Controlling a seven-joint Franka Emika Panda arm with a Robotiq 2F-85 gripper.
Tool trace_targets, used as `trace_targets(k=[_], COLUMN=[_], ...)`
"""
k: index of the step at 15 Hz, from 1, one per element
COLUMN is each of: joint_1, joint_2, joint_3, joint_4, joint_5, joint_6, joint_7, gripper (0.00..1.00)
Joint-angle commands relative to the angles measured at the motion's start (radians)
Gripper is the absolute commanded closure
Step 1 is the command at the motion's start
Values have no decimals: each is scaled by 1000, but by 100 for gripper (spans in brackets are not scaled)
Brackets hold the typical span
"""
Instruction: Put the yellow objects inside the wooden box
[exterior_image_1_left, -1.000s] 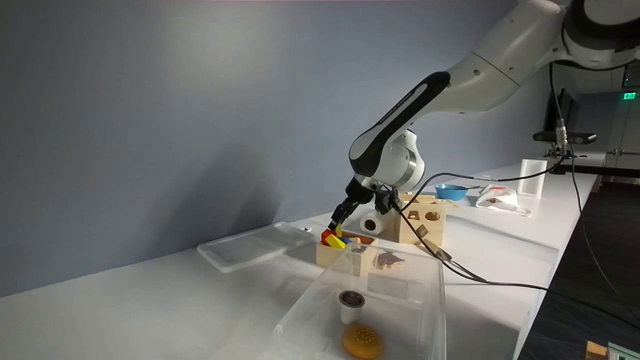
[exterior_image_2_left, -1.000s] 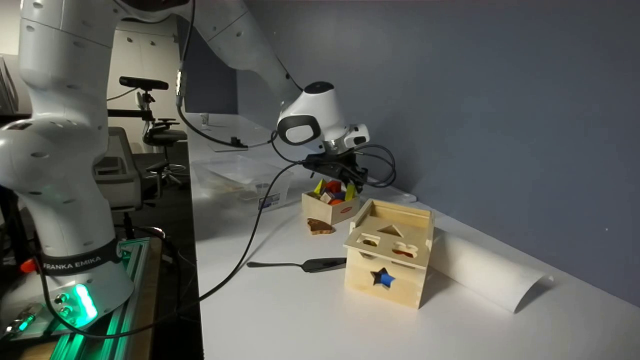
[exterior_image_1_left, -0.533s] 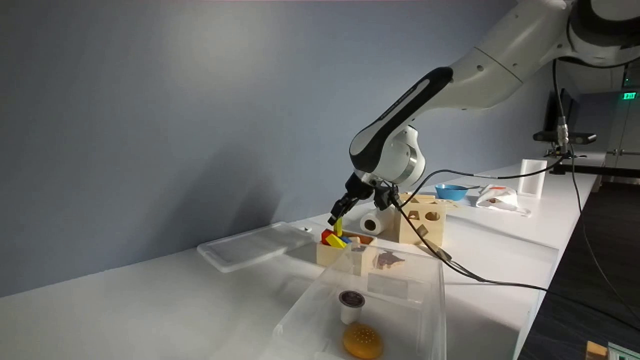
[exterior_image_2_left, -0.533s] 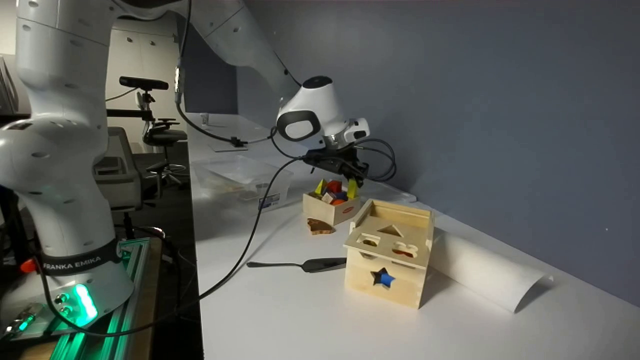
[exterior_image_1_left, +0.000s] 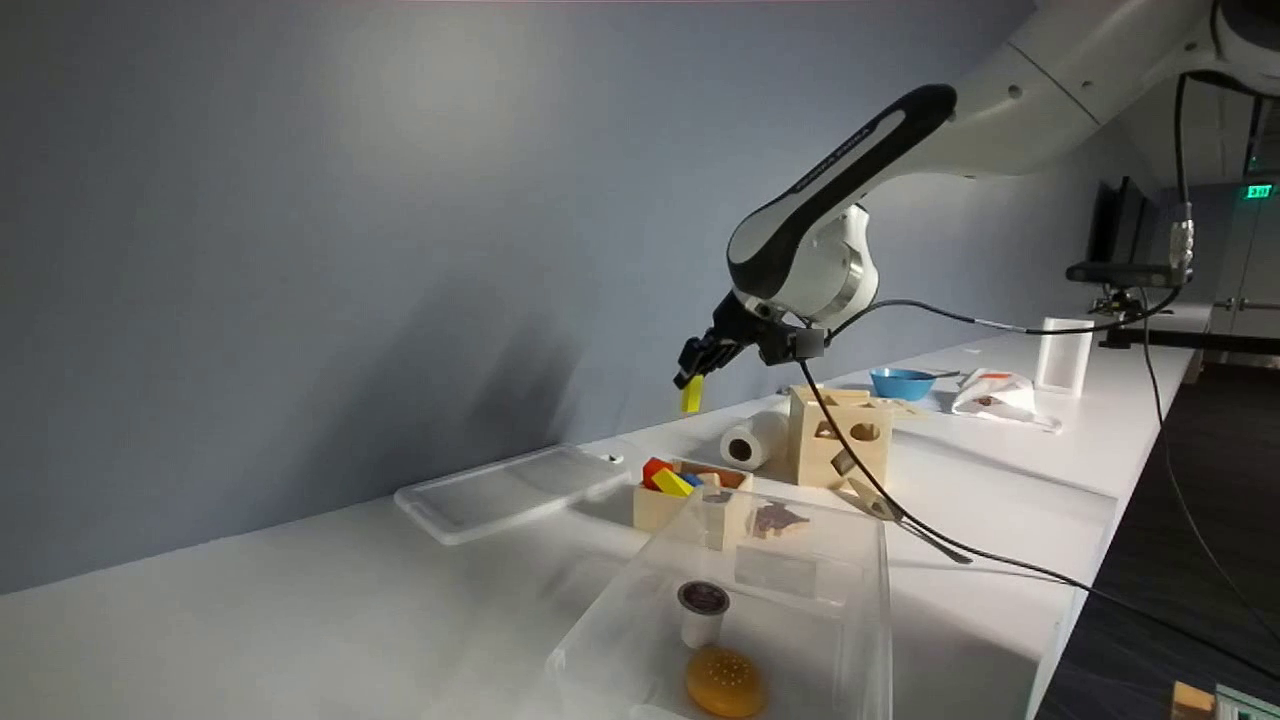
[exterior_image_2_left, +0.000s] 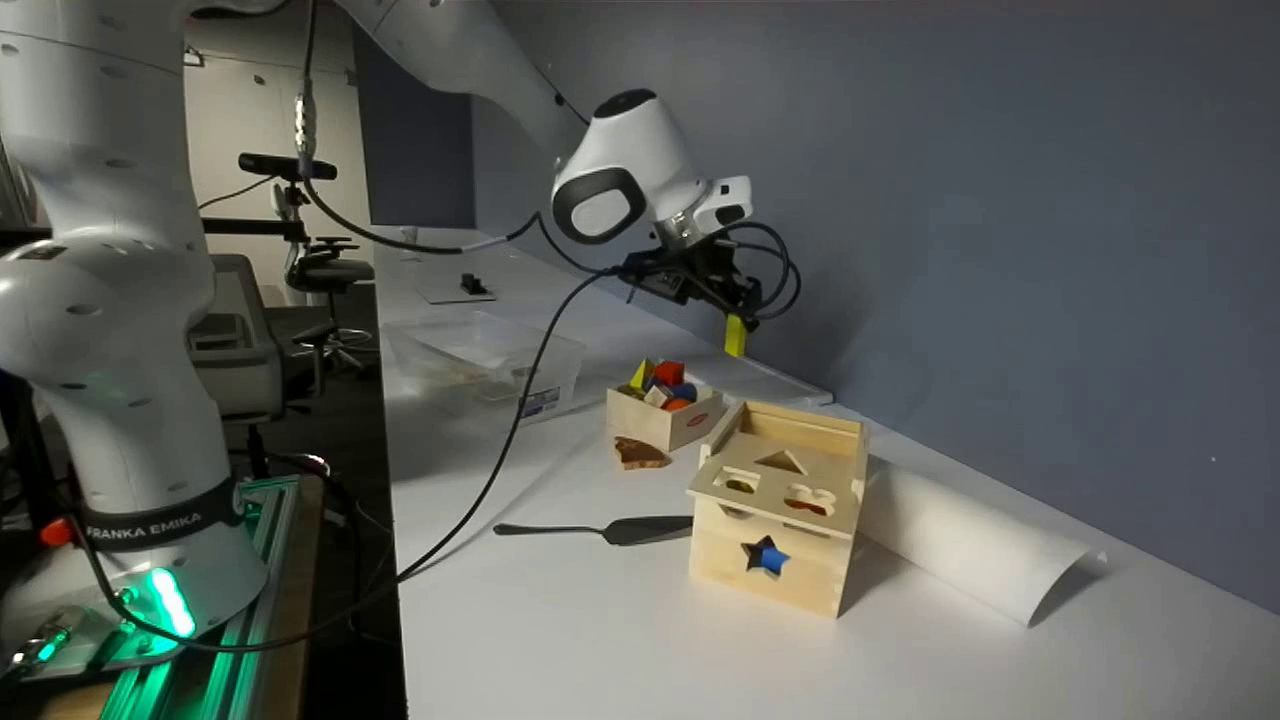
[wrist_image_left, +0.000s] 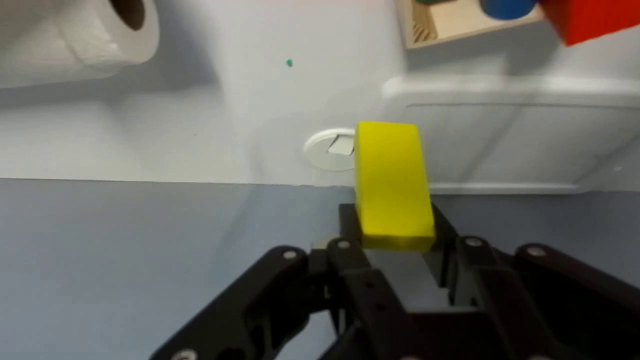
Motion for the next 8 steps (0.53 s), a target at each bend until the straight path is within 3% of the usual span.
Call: trace_targets(k=[1, 4, 5, 8], joint_1=[1, -42, 3, 46], joint_2=[-28, -10, -9, 1], joint_3=[-83, -153, -237, -398], joint_4=[-21, -24, -26, -21], joint_5=[-113, -250, -294, -460], joint_6=[104, 175, 175, 144], joint_7=[182, 355, 404, 562], gripper=[90, 90, 90, 90])
